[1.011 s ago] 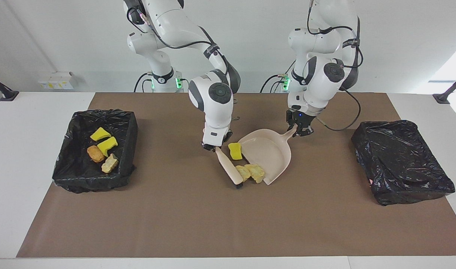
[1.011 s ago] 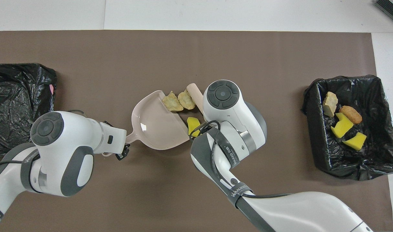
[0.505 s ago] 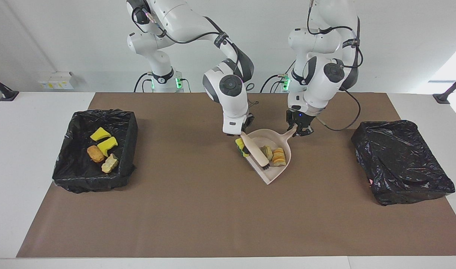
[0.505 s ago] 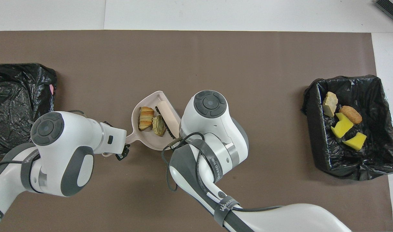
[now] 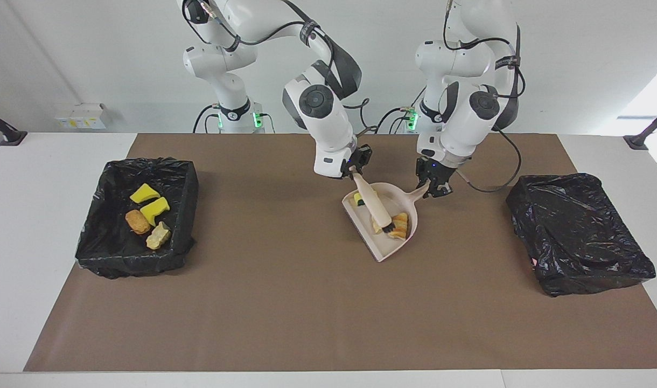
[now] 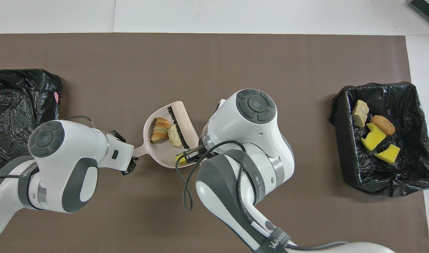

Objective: Sweep and dump trash in bin
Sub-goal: 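Sweep the sponges into the dustpan held by the left gripper with the brush, then tip the dustpan over the bin while the right gripper drops the brush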

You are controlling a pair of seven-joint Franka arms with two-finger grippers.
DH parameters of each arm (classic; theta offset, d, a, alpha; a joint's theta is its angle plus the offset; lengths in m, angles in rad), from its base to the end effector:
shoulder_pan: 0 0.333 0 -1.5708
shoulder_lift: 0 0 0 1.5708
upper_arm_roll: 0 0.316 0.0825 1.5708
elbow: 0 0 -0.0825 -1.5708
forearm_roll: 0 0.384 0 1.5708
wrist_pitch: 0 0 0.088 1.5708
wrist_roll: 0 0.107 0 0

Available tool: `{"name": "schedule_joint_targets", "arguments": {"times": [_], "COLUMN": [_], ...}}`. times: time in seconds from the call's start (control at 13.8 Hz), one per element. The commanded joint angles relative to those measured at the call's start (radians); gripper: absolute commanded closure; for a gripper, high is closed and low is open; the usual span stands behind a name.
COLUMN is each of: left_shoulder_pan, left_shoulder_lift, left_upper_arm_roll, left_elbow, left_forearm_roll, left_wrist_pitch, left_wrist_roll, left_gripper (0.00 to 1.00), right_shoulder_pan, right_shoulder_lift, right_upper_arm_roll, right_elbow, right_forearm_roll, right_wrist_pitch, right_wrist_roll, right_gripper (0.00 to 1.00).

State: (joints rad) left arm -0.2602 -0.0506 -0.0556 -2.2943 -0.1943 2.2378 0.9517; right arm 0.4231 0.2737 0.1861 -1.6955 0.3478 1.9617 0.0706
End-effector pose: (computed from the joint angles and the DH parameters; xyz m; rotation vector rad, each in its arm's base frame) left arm 0.4790 -0.1626 0.3708 2.5181 -1.6257 0.0619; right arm 0.5170 0.3760 0.4418 -2.7330 -0.5500 0.1812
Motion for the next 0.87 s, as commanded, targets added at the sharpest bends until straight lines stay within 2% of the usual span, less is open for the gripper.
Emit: {"name": "schedule_joint_targets", "arguments": {"times": [0.0,0.14,0.36,0.58,0.79], "left_shoulder_pan": [0.027,0.038,0.143,0.266,0.379], "left_shoulder_lift": [-0.028,-0.041,-0.071,-0.06,-0.026], "left_upper_arm_roll": [0.0,0.005,0.005,0.005,0.005], "left_elbow": [-0.013,-0.005,0.047,0.162,0.266], "left_forearm_roll": [-0.008,-0.008,-0.008,-0.01,-0.008], "left_wrist_pitch": [-0.014,-0.015,-0.094,-0.162,-0.167], "left_wrist_roll": [0.029,0.044,0.07,0.097,0.172], "left_gripper": [1.0,1.0,1.0,1.0,1.0], "right_shoulder_pan": [-0.017,-0.038,0.003,0.095,0.216], "right_shoulder_lift": [-0.063,-0.08,-0.134,-0.203,-0.197], "right_upper_arm_roll": [-0.003,-0.004,0.004,0.004,0.006], "right_elbow": [-0.007,-0.009,-0.076,-0.202,-0.3], "right_forearm_roll": [0.013,-0.01,-0.148,-0.193,-0.245], "right_wrist_pitch": [-0.053,-0.113,-0.116,-0.103,-0.002], "right_wrist_roll": [0.044,0.134,0.369,0.526,0.658], "right_gripper": [1.0,1.0,1.0,1.0,1.0]}}
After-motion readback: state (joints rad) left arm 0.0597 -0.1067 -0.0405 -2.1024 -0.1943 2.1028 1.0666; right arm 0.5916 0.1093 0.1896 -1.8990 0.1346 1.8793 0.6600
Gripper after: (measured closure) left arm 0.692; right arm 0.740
